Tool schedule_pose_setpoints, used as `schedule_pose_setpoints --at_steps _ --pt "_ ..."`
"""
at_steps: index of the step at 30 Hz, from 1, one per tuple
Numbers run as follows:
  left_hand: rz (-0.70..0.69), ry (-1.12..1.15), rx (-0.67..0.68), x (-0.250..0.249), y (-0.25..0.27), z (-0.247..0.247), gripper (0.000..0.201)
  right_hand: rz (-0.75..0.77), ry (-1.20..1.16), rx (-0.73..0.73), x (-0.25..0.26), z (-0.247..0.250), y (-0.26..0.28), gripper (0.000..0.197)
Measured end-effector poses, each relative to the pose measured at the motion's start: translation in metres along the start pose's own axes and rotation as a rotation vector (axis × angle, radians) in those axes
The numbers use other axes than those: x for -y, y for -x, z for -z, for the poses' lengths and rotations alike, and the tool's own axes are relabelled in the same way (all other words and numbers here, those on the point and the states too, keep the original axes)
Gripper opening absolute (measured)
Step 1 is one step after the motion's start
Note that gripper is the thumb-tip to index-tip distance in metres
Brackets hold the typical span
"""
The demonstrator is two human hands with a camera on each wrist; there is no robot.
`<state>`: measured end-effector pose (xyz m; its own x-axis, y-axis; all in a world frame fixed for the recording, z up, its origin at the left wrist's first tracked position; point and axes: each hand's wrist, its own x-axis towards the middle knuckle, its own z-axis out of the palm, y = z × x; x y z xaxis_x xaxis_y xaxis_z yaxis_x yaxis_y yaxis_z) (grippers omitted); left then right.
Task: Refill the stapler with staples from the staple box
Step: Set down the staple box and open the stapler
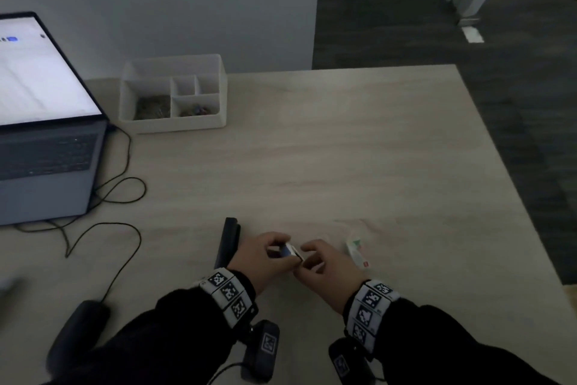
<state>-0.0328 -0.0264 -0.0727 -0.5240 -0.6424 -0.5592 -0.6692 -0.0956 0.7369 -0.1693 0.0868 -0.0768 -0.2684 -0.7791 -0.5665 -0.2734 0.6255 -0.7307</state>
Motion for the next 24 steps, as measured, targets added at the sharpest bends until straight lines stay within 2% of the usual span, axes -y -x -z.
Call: schedule_pose_setpoints --at_steps 2,4,7,10,13,15,17,24 --pt "0.024 0.167 -0.011 0.001 0.003 -0.002 0.042 -0.022 -0.160 0.017 0.004 -0.004 -0.005 0.031" --pt "0.035 0.237 -0.038 0.002 0.004 -0.001 0.038 -0.043 -0.294 0.029 0.008 -0.006 -0.008 0.019" --pt "0.055 0.270 -0.066 -0.001 0.001 0.003 0.028 -0.059 -0.369 0.029 0.012 -0.007 -0.013 0.016" --pt "0.105 0.343 -0.090 -0.009 -0.005 0.013 0.006 -0.066 -0.424 0.025 0.014 -0.005 -0.019 0.018" --pt "0.300 0.692 -0.079 -0.014 -0.012 0.024 0.023 -0.042 -0.449 0.030 0.016 0.000 -0.020 0.020" --pt "0.374 0.797 -0.057 -0.013 -0.013 0.026 0.035 -0.026 -0.442 0.031 0.016 0.002 -0.018 0.021" --pt "0.391 0.823 -0.036 -0.015 -0.012 0.024 0.043 -0.006 -0.431 0.025 0.016 0.003 -0.017 0.022" --pt "0.338 0.729 -0.011 -0.024 -0.010 0.020 0.048 -0.010 -0.495 0.086 0.012 0.012 -0.006 0.023"
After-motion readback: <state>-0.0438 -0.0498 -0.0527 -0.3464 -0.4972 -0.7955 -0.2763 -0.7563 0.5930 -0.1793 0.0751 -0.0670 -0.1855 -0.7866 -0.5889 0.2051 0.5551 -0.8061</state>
